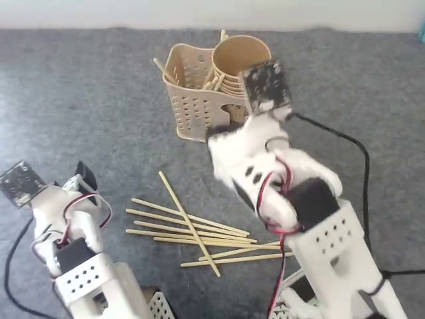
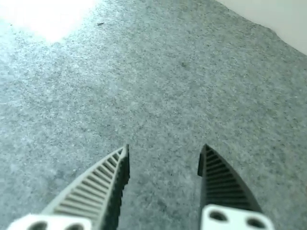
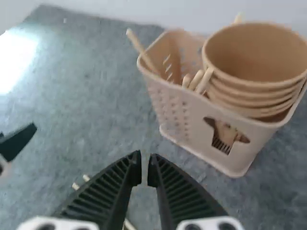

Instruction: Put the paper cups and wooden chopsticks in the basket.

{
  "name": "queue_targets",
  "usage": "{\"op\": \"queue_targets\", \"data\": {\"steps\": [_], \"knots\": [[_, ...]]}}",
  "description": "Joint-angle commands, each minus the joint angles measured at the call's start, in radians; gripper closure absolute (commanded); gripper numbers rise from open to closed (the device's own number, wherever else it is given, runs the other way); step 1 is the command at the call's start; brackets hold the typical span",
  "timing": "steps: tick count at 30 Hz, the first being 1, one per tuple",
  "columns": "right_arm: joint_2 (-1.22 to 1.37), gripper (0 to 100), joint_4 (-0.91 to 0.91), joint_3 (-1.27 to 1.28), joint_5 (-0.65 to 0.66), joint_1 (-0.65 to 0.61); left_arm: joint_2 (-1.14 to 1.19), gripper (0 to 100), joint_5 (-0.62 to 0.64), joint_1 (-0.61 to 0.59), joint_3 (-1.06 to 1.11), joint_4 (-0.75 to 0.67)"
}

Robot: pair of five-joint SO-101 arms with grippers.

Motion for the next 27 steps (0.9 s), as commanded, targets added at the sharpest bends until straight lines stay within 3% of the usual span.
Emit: {"op": "queue_targets", "data": {"steps": [1,8,16,22,27], "knots": [[-0.065,96.5,0.079,0.026,-0.044,-0.081,-0.011,78,0.003,-0.054,-0.058,-0.023],[-0.101,96.3,-0.051,0.359,-0.021,-0.226,-0.011,78,0.051,-0.169,-0.116,0.028],[-0.09,96.1,-0.469,0.7,-0.028,-0.249,0.006,78,0.054,-0.196,-0.148,0.052],[0.054,96.1,-0.575,0.718,-0.029,-0.263,0.295,78,0.054,-0.227,-0.292,0.06],[0.245,96.1,-0.631,0.651,-0.072,-0.263,0.62,78,0.109,-0.29,-0.429,-0.018]]}}
